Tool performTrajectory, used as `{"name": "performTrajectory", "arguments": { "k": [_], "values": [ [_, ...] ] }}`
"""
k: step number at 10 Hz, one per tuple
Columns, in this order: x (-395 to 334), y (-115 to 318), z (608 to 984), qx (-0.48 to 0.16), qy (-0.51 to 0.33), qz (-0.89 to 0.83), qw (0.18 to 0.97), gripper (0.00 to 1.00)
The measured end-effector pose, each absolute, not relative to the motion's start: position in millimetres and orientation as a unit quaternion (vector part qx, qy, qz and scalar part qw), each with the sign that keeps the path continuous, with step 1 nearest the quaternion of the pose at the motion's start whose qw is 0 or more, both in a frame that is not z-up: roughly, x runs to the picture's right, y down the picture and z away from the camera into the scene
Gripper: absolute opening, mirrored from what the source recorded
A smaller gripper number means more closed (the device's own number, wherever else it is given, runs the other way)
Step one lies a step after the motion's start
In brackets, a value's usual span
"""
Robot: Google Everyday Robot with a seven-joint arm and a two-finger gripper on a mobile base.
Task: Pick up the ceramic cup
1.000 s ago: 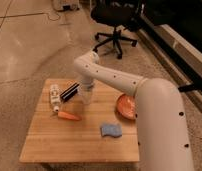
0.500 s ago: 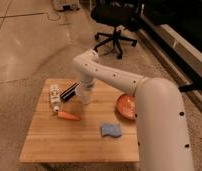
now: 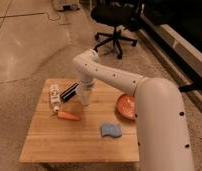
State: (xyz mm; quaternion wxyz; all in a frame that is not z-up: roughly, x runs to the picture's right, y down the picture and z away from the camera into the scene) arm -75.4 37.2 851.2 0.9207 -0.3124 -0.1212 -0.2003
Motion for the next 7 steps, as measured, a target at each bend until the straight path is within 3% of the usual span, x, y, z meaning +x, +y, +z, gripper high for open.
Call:
{"name": "performTrajectory", "arguments": {
  "k": [7],
  "values": [
    [-88, 1, 797, -0.253, -0.173, -0.247, 0.919, 0.13]
  ]
}}
